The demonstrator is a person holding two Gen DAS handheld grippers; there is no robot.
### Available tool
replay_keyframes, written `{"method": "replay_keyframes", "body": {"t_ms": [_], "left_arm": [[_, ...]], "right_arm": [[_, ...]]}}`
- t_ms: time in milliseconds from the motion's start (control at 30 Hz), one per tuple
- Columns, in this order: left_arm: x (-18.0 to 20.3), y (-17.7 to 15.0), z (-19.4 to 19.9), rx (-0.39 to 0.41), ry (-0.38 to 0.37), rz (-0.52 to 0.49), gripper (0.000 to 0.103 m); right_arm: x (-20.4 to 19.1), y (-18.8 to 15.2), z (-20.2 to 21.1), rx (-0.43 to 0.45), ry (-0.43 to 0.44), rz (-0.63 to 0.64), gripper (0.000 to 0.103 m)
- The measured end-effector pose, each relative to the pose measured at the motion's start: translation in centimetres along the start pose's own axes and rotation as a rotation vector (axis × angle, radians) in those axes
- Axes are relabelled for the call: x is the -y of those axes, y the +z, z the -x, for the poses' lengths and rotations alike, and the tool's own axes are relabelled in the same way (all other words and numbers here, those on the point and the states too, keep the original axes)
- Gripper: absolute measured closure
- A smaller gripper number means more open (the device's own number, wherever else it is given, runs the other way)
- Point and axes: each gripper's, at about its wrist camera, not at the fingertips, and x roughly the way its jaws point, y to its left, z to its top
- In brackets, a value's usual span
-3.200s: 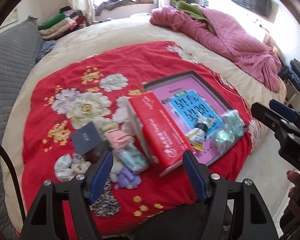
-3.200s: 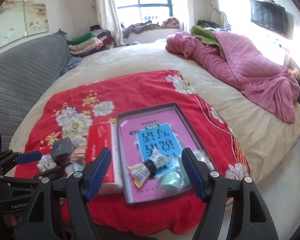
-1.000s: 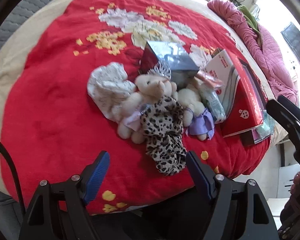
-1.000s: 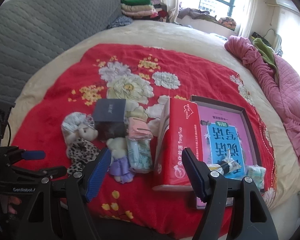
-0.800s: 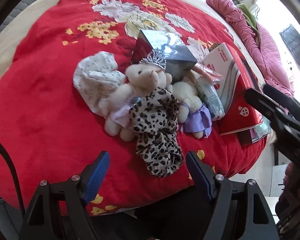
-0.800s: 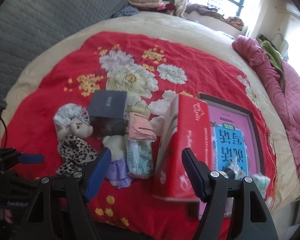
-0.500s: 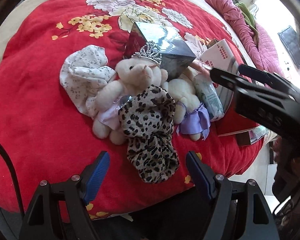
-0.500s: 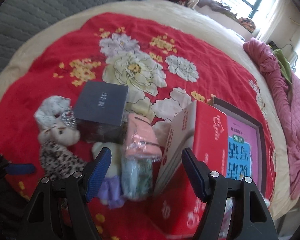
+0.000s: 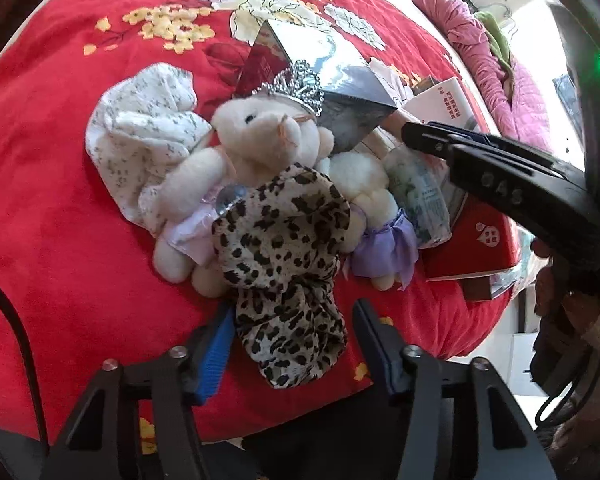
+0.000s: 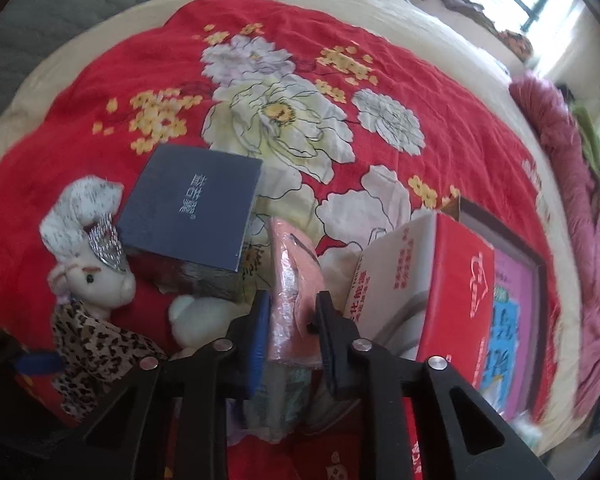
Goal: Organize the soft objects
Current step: 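Grasp the leopard-print cloth with the left tool while the right tool grasps the pink packet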
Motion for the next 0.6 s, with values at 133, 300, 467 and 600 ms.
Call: {"method": "replay_keyframes", "body": {"t_ms": [133,300,467,600], "left_arm": [[-0.2,-0.1,-0.1,-0.003,-0.006,0.008,0.064],[-0.8,-0.3,0.4,0.000,-0.034,0.022,0.083],[-0.8,-0.6,1.6,0.028,-0.059,0.005,0.089],[-0.3,-0.9,2.9,0.058,-0.058,-0.017,0.089]], "right_arm": [[1.1,-0.6,1.4,0.043,0.073,-0.078,0.088],[2.4,-1.9,3.7,0.101,0.132,-0.176,0.089],[3.0,-3.7,5.9,0.137,0.182,-0.237,0.090],[3.1,-5.0,7.1,0.154,0.194,-0.259,0.090]]}}
